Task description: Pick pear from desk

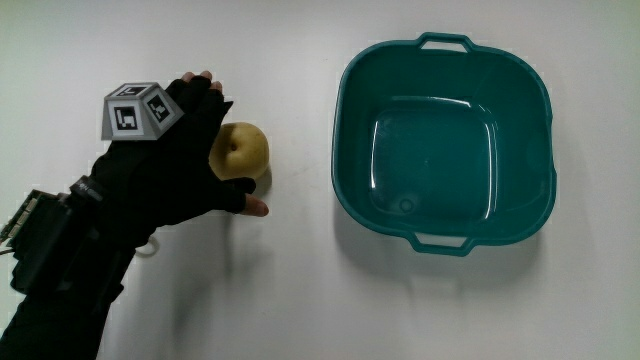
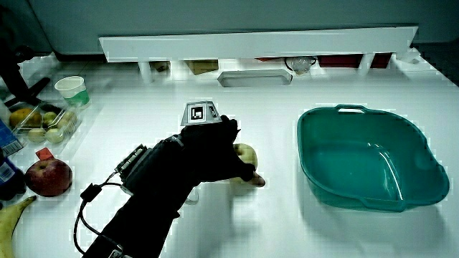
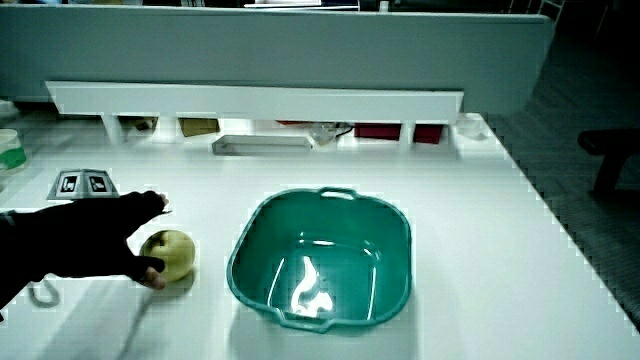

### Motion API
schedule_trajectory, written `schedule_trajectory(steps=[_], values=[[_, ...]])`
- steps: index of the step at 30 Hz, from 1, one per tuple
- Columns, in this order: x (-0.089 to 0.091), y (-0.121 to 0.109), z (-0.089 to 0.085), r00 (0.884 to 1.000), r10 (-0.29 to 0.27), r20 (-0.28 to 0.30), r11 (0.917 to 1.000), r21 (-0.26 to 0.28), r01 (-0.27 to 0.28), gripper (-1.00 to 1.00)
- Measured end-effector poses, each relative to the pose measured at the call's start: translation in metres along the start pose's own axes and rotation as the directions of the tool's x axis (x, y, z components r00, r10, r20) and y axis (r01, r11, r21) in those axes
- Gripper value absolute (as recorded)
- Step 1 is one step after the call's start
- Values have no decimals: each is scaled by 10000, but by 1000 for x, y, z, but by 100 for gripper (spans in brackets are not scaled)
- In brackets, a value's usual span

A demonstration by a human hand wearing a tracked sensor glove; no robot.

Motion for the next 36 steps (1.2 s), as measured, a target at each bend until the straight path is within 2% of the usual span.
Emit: schedule_trajectory(steps=[3,4,12,14,17,21,25,28,31,32,35,36], values=[[0,7,-4,9999,150,47,9999,-87,-149,0],[0,10,-5,10000,-19,-15,10000,-49,19,0],[3,16,-7,9998,167,-82,9998,-89,-167,0],[2,18,-8,9999,22,-135,9999,137,-20,0],[3,16,-8,10000,32,-21,9998,181,-32,0],[4,13,-5,9998,-170,48,9976,669,166,15],[4,14,-4,9997,-234,5,9956,911,232,31],[4,12,-4,9998,-115,183,9944,1050,95,42],[3,13,-5,9998,-170,43,9897,1425,162,54],[2,12,-6,9998,-109,165,9898,1420,84,58],[-1,15,-8,9990,-368,237,9838,1766,321,69],[-1,14,-8,9992,-269,293,9850,1715,215,73]])
